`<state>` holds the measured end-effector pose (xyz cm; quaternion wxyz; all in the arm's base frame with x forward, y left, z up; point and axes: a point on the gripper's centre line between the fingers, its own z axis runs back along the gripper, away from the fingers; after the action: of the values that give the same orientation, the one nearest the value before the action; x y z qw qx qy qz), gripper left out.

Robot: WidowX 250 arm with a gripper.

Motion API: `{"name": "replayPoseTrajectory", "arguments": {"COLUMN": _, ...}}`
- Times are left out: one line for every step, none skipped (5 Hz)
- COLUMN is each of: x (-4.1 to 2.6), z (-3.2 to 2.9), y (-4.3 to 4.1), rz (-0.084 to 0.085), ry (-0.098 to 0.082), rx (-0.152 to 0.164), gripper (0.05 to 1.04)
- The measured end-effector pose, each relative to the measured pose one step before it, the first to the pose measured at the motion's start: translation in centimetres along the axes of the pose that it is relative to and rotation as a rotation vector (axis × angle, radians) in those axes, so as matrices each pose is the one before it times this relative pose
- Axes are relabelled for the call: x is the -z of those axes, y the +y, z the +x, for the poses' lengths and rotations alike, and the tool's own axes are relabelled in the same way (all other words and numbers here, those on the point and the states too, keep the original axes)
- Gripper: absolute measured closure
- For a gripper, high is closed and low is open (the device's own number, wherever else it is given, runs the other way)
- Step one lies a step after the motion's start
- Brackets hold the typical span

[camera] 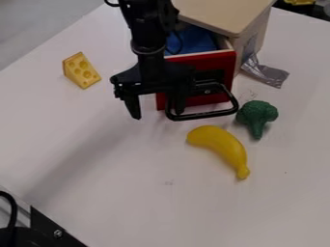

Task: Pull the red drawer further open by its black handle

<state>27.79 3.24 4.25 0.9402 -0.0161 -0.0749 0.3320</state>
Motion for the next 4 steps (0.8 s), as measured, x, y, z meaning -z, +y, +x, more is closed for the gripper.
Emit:
{"name": "replayPoseTrajectory", "arguments": {"x": 0.219, "z": 0.138, "y": -0.145, "rz": -0.0067, "ry": -0.0048, "rx": -0.0127, "gripper": 0.085}}
{"name": "replayPoseTrajectory", "arguments": {"x": 0.352, "z": 0.12, "y": -0.115, "rz": -0.0008, "ry": 0.0024, "rx": -0.0146, "gripper": 0.085}}
{"name": "replayPoseTrajectory", "arguments": {"x": 0.313, "z": -0.083, "y": -0.018, "rz": -0.0007, "ry": 0.006, "rx": -0.0093, "gripper": 0.085}}
{"name": "replayPoseTrajectory", "arguments": {"x": 0.141, "z": -0.021, "y": -0.037, "rz": 0.0016, "ry": 0.0027, "rx": -0.0047, "gripper": 0.085}}
